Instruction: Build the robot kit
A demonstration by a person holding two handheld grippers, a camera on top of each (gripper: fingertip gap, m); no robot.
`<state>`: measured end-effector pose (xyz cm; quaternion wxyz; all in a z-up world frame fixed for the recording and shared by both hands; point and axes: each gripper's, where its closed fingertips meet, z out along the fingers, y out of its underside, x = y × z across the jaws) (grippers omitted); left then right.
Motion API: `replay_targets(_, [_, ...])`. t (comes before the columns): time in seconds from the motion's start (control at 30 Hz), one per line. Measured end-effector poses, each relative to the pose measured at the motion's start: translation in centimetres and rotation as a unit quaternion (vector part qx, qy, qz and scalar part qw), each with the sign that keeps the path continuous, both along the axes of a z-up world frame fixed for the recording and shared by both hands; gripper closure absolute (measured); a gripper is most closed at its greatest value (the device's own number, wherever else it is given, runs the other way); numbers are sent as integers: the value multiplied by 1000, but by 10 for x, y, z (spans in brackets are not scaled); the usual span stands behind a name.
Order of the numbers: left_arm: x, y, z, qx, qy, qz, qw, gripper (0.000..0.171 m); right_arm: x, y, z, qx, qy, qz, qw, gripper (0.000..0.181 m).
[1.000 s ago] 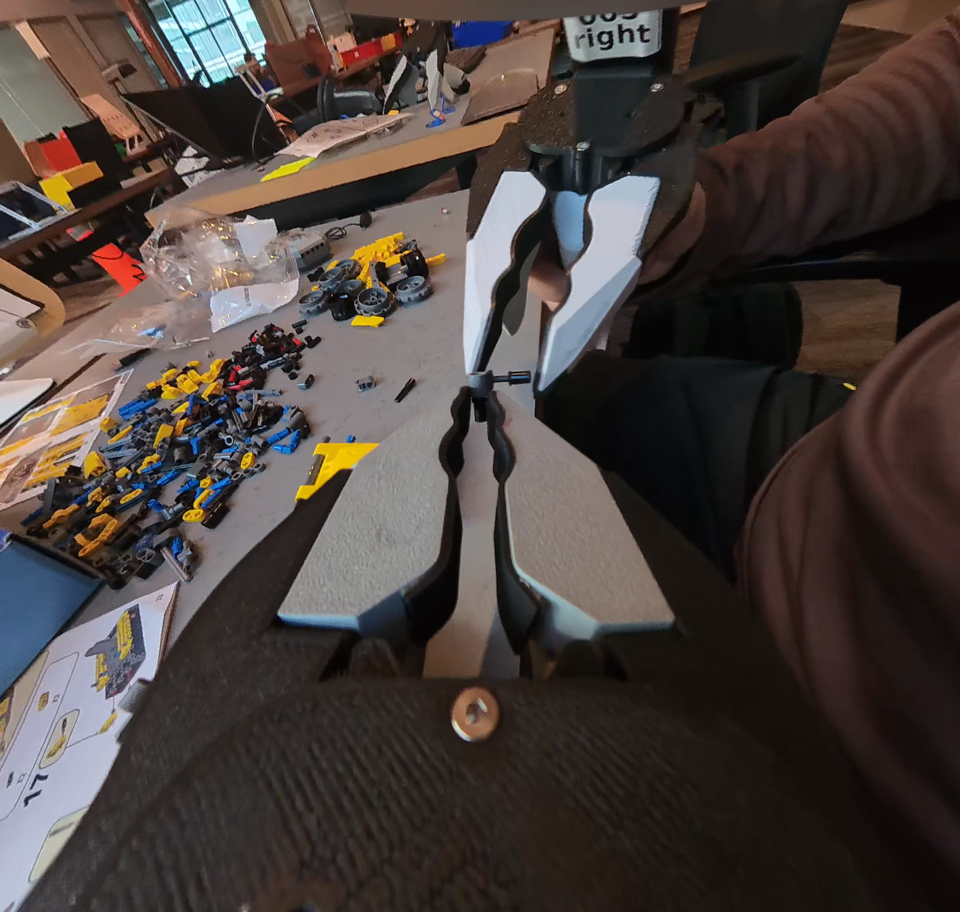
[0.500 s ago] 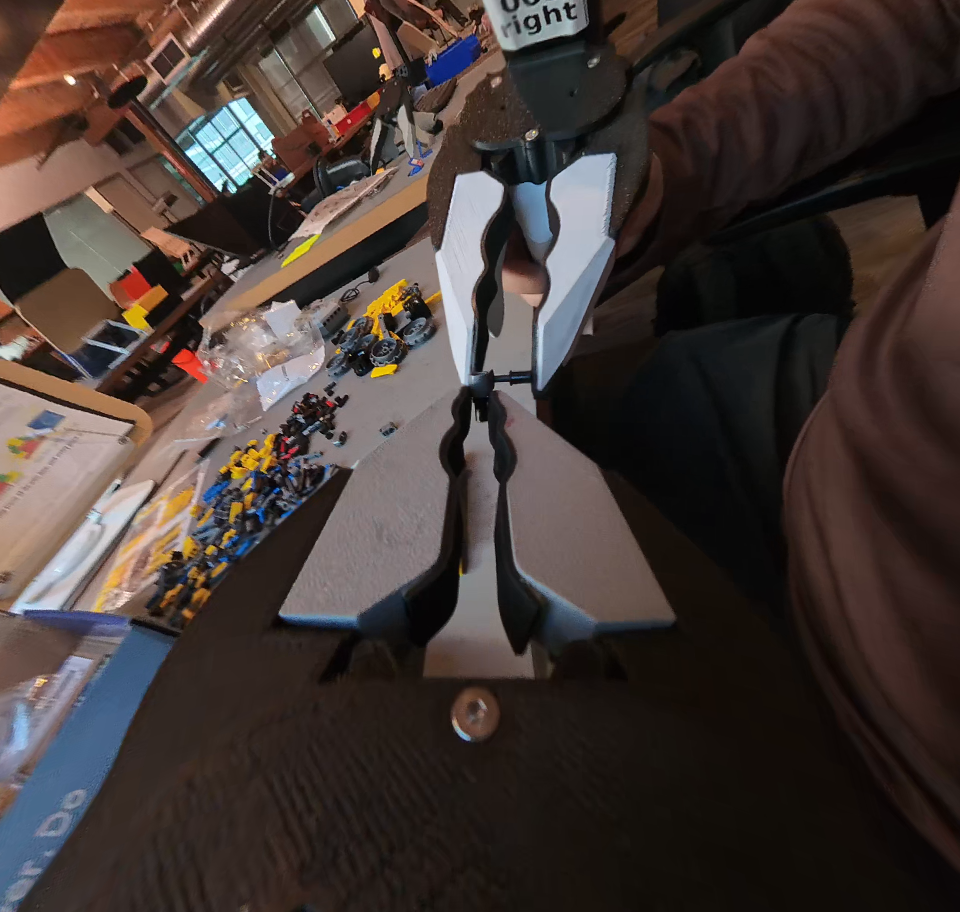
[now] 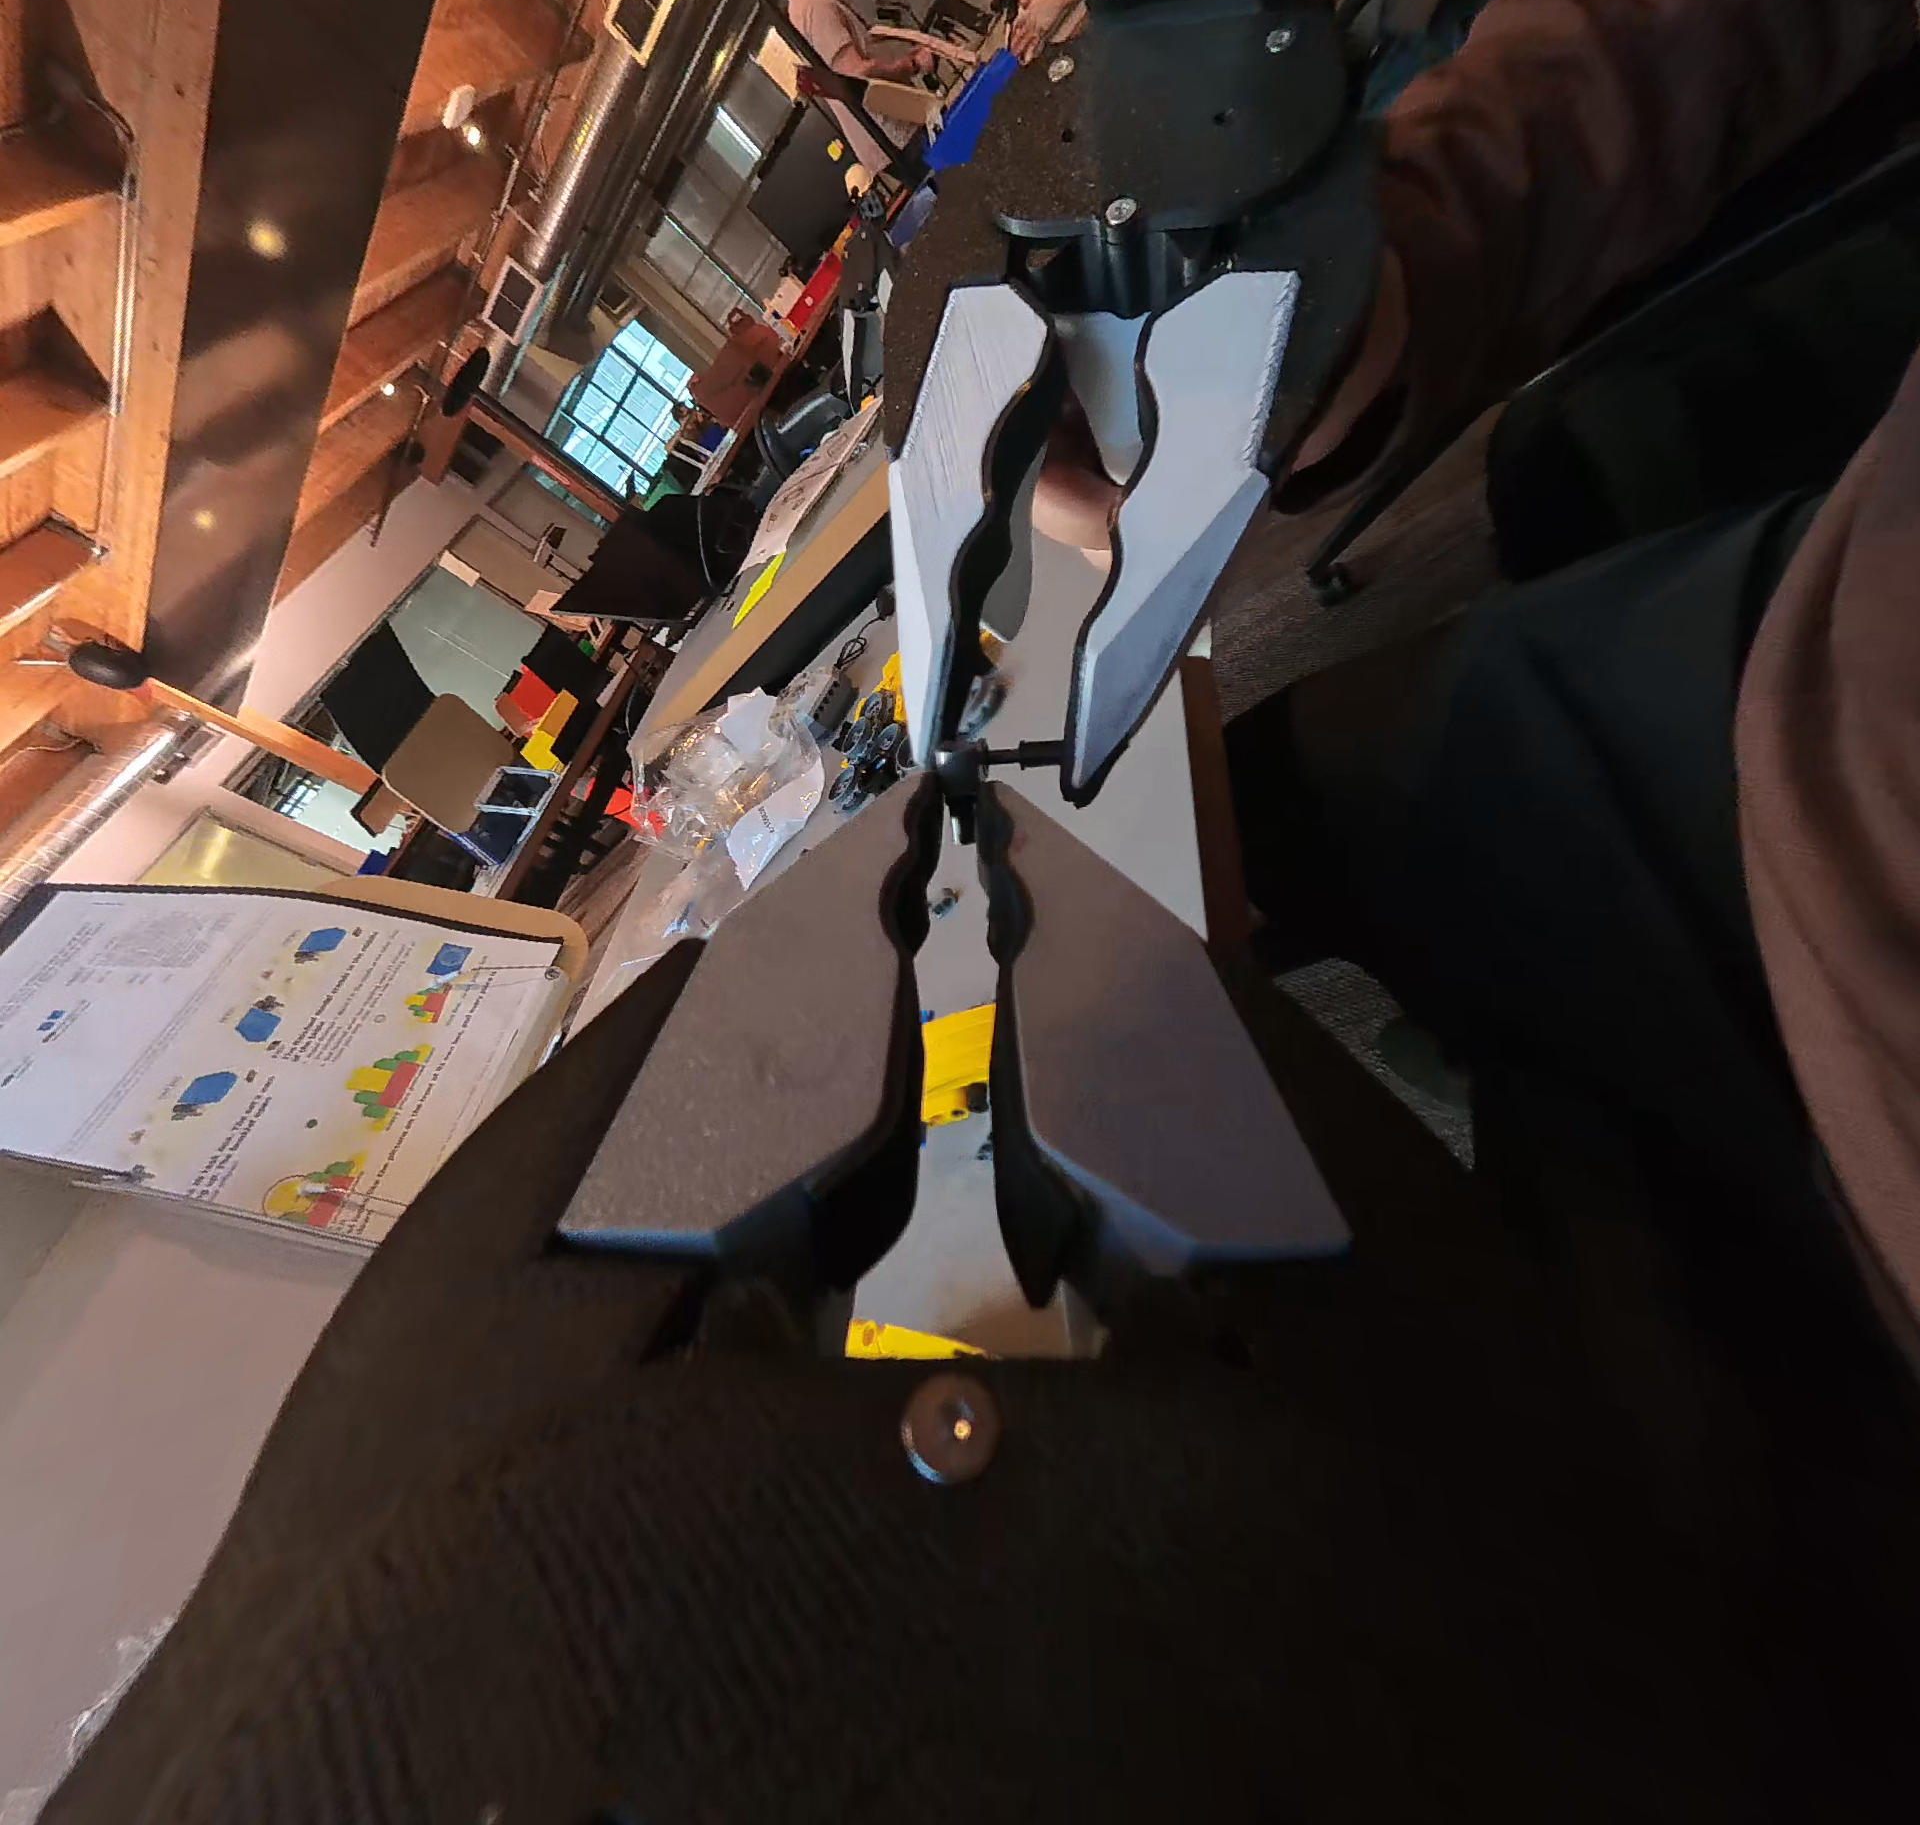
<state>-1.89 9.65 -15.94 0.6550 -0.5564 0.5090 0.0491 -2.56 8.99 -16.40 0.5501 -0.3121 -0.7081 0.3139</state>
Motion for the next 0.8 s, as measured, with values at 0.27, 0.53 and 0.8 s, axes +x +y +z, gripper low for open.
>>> replay_targets(0.27, [-5,8,-9,-14,20,28,999,167,-4,8,-7,81,0,-40,996,162])
replay_targets(0.53, [-6,9,-16,-32,41,34,998,167,-4,9,-14,148,-13,-56,987,162])
replay_targets(0.8, [-7,11,-18,-53,38,45,997,168,-5,12,-16,186,-18,-69,980,163])
